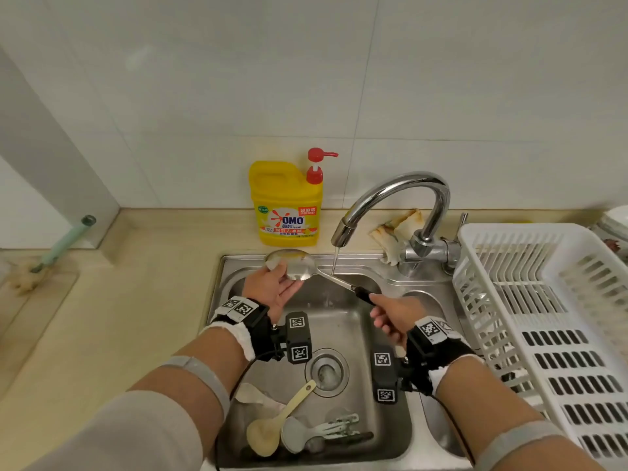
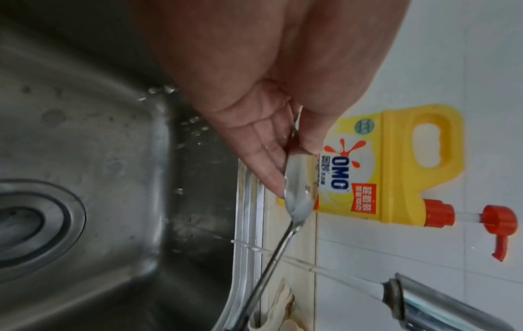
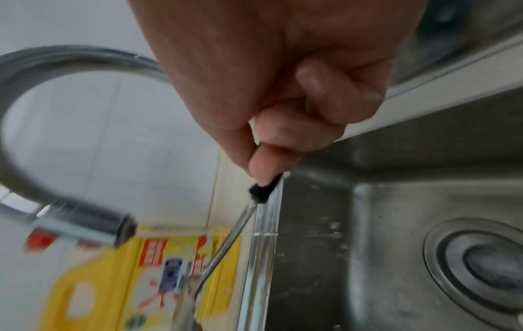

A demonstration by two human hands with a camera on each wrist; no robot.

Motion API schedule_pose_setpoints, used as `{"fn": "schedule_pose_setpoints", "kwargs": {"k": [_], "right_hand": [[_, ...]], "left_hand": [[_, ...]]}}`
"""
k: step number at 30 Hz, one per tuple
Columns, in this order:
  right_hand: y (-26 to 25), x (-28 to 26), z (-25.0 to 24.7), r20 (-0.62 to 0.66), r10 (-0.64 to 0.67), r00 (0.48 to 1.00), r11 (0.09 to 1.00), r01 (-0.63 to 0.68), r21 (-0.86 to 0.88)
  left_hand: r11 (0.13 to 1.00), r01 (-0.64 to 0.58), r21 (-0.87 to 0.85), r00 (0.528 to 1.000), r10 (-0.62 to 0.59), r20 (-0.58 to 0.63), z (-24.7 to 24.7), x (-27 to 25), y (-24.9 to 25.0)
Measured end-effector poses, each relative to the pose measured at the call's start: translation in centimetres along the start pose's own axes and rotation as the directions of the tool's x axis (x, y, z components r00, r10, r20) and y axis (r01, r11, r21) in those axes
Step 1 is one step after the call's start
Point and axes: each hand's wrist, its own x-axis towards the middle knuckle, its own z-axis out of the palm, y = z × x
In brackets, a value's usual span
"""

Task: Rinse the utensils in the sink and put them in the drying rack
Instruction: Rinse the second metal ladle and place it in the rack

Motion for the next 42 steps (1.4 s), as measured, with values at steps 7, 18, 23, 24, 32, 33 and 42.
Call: {"fn": "schedule_pose_setpoints", "kwargs": {"k": [7,18,23,24,32,33,42], "right_hand": [[-1.3,-2.8,5.2,0.258,-0.488,0.834,0.576,0.529,-0.622],[-3.5,-7.4,5.6,0.326,-0.664,0.673,0.312,0.646,-0.697],[-5.7,-9.0,-0.7,0.24,-0.705,0.667,0.418,0.665,-0.619],[-6.2,-9.3,-2.3,0.213,-0.707,0.674,0.449,0.661,-0.601],[-7.2,-9.9,-18.8,-0.054,-0.594,0.803,0.672,0.458,-0.583],[-6.8,-9.6,-21.0,-0.077,-0.563,0.823,0.687,0.414,-0.597],[2.1,-0.9,-32.8,-0.099,-0.224,0.97,0.708,0.092,-0.7]], "left_hand": [[0.97,-0.138,0.202,0.99,0.138,0.013,-3.0,-4.2,2.3],[0.836,-0.315,0.45,0.949,0.292,0.121,-1.0,-9.1,5.7],[0.385,-0.324,0.864,0.94,0.233,0.249,1.4,-8.3,3.4],[0.225,-0.368,0.902,0.925,0.188,0.331,2.3,-8.3,2.6],[-0.234,-0.56,0.795,0.812,0.034,0.582,12.7,-9.3,-4.1],[-0.244,-0.568,0.786,0.807,0.023,0.591,14.1,-9.6,-4.9],[-0.357,-0.507,0.784,0.834,0.025,0.551,22.0,-9.3,-13.1]]}}
